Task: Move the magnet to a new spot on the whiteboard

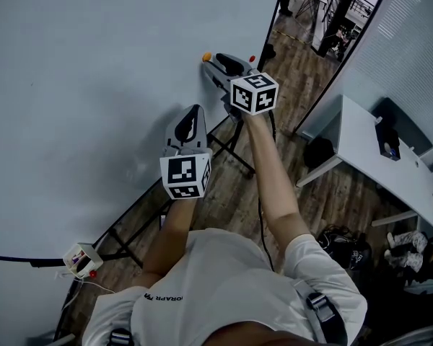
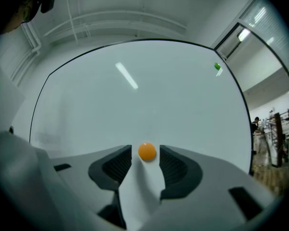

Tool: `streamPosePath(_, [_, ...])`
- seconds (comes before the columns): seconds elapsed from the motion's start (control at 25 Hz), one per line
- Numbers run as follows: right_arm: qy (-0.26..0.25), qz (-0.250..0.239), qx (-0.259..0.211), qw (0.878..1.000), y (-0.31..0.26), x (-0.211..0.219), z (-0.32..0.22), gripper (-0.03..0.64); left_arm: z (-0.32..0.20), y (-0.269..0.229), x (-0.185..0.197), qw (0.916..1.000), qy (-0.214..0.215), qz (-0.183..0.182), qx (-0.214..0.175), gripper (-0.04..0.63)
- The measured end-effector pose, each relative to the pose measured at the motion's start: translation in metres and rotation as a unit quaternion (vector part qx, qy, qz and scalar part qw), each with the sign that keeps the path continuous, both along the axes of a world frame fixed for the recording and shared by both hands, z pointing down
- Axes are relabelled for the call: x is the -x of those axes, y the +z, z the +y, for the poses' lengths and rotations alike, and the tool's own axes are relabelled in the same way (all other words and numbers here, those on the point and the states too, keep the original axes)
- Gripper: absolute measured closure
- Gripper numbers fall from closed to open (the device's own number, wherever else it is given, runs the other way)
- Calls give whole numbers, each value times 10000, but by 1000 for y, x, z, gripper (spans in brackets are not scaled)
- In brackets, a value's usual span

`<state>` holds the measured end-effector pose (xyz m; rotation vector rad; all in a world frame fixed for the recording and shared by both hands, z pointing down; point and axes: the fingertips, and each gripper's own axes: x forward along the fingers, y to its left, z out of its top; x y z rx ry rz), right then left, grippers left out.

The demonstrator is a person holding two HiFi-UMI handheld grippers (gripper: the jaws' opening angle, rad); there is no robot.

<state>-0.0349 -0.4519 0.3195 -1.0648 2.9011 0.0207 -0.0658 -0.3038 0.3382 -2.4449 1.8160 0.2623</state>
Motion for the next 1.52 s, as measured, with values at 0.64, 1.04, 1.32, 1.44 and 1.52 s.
streamPosePath(0.64, [-24, 22, 6, 10000, -4, 7, -9, 443, -2, 6, 7, 9999, -102, 10, 66, 592])
streamPosePath(1.04, [32, 27, 7, 10000, -5, 6, -15, 446, -5, 6, 5, 9999, -75, 30, 83, 592])
streamPosePath(1.32, [-20, -100, 30, 9999, -2, 10, -13, 481, -5, 4, 9, 9999, -80, 76, 76, 592])
streamPosePath(1.44, [-59, -183, 50, 9998, -1, 10, -14, 482, -6, 7, 8, 9999, -67, 69, 92, 592])
streamPosePath(1.52, [-65, -199, 59, 9998, 0, 10, -14, 483, -6, 8, 7, 9999, -45, 65, 93, 592])
